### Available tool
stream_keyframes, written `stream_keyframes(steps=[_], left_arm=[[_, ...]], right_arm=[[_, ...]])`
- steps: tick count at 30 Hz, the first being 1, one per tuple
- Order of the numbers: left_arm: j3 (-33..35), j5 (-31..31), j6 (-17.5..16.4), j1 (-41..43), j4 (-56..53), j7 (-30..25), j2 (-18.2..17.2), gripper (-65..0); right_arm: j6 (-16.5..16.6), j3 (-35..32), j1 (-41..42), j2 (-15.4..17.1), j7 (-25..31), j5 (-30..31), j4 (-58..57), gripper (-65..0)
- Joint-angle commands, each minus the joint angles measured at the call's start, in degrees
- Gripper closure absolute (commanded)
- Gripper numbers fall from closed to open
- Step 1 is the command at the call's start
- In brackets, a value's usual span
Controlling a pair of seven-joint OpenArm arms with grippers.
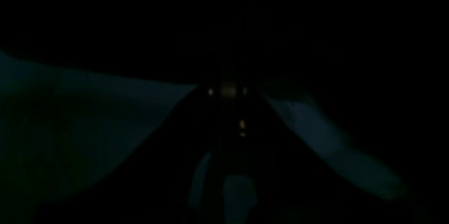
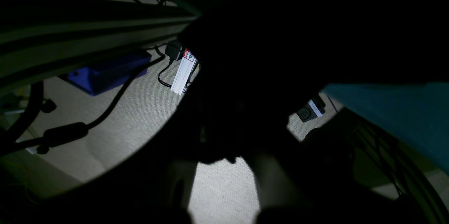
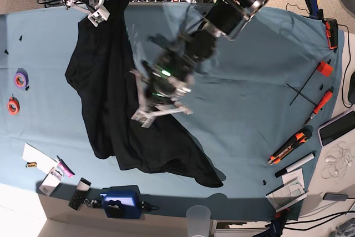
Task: Layout the t-shirt on the table in an organized manner, then fold the t-shirt properly
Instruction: 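Press the left gripper into the shirt middle and drag fabric outward, then grasp the shirt body with the left gripper near the right gripper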
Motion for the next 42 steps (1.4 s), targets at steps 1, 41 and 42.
stream_keyframes(steps=[1, 41, 42], left_arm=[[-1.36, -0.87, -2.21, -1.53, 0.96, -1.07, 1.43, 0.0], [4.13, -15.13, -4.02, -5.79, 1.40, 2.21, 1.43, -21.5], [4.13, -15.08, -4.02, -5.77, 1.40, 1.29, 1.43, -21.5]], right_arm=[[0.09, 0.13, -0.44, 0.48, 0.14, 0.39, 0.87, 0.0], [3.53, -30.88, 0.66, 3.50, 0.14, -15.06, 1.14, 0.0], [3.53, -30.88, 0.66, 3.50, 0.14, -15.04, 1.14, 0.0]])
